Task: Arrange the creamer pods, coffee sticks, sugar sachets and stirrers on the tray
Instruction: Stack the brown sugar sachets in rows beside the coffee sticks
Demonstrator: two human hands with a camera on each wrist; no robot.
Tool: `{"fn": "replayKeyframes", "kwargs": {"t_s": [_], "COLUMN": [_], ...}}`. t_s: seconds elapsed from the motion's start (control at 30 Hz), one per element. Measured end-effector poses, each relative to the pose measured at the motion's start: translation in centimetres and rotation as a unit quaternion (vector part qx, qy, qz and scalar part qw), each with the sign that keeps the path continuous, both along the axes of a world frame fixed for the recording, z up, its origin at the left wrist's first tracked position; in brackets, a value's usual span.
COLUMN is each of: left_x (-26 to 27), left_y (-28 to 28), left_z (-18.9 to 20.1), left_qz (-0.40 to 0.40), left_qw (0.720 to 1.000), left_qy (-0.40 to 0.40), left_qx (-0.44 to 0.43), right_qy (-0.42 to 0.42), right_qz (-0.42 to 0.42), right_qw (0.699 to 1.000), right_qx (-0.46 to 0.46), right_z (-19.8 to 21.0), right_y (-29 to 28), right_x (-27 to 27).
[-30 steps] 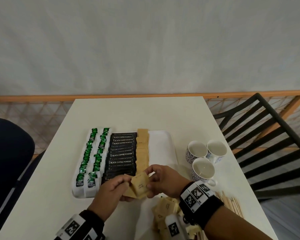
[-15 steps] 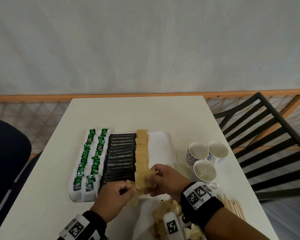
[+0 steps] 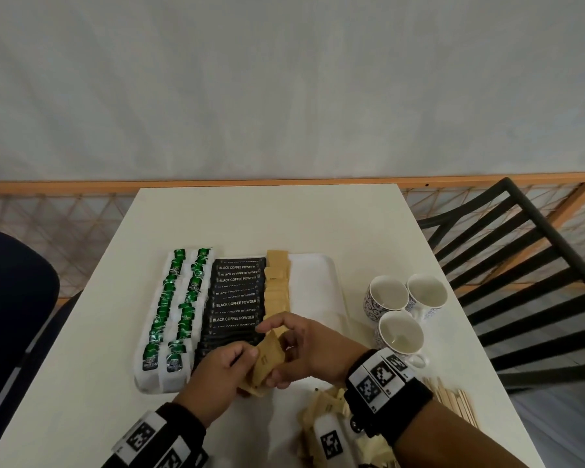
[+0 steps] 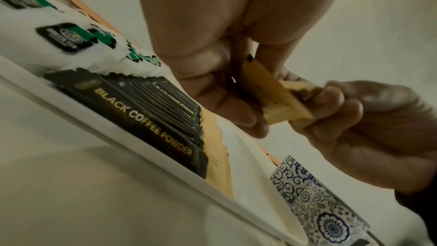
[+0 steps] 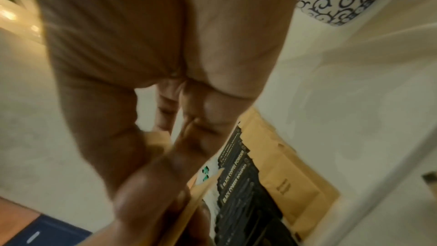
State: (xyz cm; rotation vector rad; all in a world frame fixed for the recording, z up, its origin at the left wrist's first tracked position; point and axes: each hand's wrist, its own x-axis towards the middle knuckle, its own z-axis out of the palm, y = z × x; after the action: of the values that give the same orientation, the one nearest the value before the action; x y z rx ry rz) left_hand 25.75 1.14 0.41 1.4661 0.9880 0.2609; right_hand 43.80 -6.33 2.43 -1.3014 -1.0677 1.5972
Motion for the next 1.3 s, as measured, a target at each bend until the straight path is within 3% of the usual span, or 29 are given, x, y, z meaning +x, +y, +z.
{"fn": "replayKeyframes", "kwargs": {"t_s": [0.1, 0.17, 0.3, 0.37, 0.47, 0.63, 0.83, 1.0, 1.17, 1.3], "left_x": [0.5, 0.8, 0.4, -0.2, -0.8, -1.2, -1.3, -1.3, -1.1, -1.0], "left_y": [0.1, 0.1, 0.6, 1.0, 1.1, 1.2, 1.4, 1.6, 1.4, 1.2], "left_z": [1.1, 1.4, 0.8, 0.3, 0.1, -0.1, -0.6, -0.9, -0.9, -0.7], "left_qz": [-0.018, -0.029, -0.016, -0.002, 0.025, 0.019, 0.021, 0.029, 0.042, 0.056], "left_qw": [0.998, 0.997, 0.999, 0.998, 1.000, 0.999, 0.999, 0.999, 0.999, 0.998], "left_qy": [-0.028, -0.029, 0.009, 0.018, -0.009, -0.034, -0.038, -0.032, -0.025, -0.024], "left_qx": [-0.060, -0.065, 0.031, 0.055, 0.010, 0.008, 0.006, 0.004, 0.003, 0.000], "right_qy": [0.011, -0.049, -0.128, -0.197, -0.326, -0.414, -0.469, -0.497, -0.454, -0.416], "right_qz": [0.017, -0.002, -0.074, -0.106, -0.078, -0.041, -0.041, 0.008, -0.082, -0.129], "right_qw": [0.999, 0.998, 0.989, 0.975, 0.941, 0.905, 0.880, 0.866, 0.883, 0.899], "right_qx": [0.025, 0.039, 0.025, -0.007, -0.056, -0.083, -0.061, -0.057, -0.084, -0.052], "right_z": [0.0, -0.2, -1.4, -2.4, -3.9, -6.0, -6.6, -6.1, -6.1, -5.7], "right_y": [0.2, 0.5, 0.9, 0.9, 0.5, 0.5, 1.4, 1.6, 1.3, 1.0], "right_x": [0.3, 0.5, 1.0, 1.6, 2.2, 0.8, -0.2, -0.4, -0.8, -0.5]}}
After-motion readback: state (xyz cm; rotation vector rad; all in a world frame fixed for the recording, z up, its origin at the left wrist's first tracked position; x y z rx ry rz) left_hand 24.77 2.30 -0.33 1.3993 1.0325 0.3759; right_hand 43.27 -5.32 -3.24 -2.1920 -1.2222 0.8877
